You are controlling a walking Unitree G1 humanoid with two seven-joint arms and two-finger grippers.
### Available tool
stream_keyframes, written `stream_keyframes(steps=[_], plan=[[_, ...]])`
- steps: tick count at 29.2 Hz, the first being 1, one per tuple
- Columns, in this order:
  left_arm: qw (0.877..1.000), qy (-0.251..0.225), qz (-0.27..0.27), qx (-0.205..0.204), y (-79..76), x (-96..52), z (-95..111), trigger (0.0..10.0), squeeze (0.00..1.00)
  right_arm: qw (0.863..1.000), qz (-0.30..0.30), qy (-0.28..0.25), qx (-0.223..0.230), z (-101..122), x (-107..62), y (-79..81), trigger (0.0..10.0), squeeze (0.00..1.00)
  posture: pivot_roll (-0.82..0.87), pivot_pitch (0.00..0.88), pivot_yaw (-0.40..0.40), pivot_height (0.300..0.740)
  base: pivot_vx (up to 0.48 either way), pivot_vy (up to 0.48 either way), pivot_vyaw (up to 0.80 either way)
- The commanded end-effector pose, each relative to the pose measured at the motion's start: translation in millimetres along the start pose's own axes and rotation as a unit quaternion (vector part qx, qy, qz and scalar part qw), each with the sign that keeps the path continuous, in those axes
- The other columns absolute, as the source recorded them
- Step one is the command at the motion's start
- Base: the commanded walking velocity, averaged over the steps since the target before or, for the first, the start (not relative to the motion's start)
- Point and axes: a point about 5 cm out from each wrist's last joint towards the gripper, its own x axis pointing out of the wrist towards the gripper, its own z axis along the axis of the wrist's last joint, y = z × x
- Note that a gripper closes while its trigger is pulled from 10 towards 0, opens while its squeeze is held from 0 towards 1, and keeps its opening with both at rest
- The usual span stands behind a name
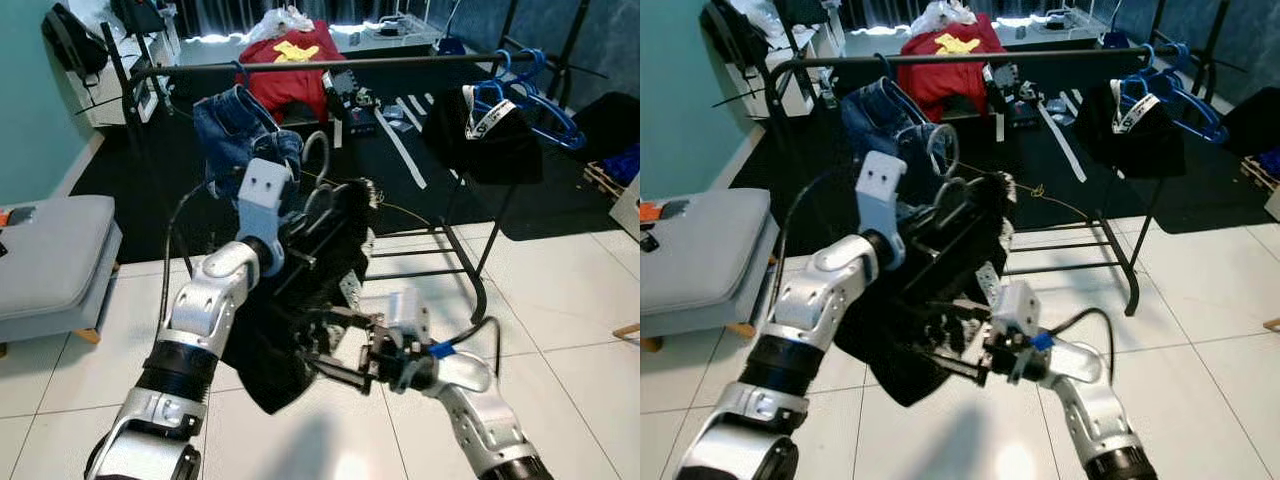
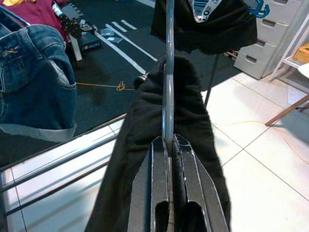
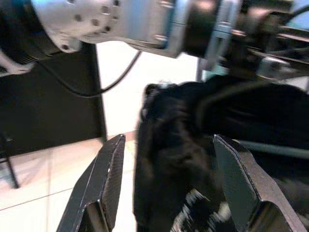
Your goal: Hang hanger
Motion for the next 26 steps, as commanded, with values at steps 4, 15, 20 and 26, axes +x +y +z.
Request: stream_keyframes(steps=[4,15,20,26], plan=[[1.000,-0.024,0.003,-0.001,7.1,0.0,10,0.0,0.00,0.999,-0.042,-0.003,-0.019,4,-3.7,-5.1,10.0,0.00,0.04,0.056,0.073,0.740,0.000,0.000,0.00],[0.998,-0.017,0.055,-0.019,21.3,-0.5,9,0.0,0.00,0.994,-0.068,0.071,-0.045,-15,-19.2,-2.3,10.0,0.00,0.05,0.056,0.079,0.740,0.000,0.000,0.00],[0.996,-0.002,0.090,-0.019,28.3,0.1,9,0.0,0.00,0.997,-0.067,0.042,-0.021,-12,-14.2,2.7,10.0,0.00,0.05,0.063,0.082,0.740,0.000,0.000,0.00],[0.988,-0.018,0.149,-0.035,28.7,7.0,21,0.0,0.00,0.996,-0.047,0.070,0.017,-26,3.6,6.1,10.0,0.10,0.05,0.073,0.081,0.740,0.000,0.000,0.00]])
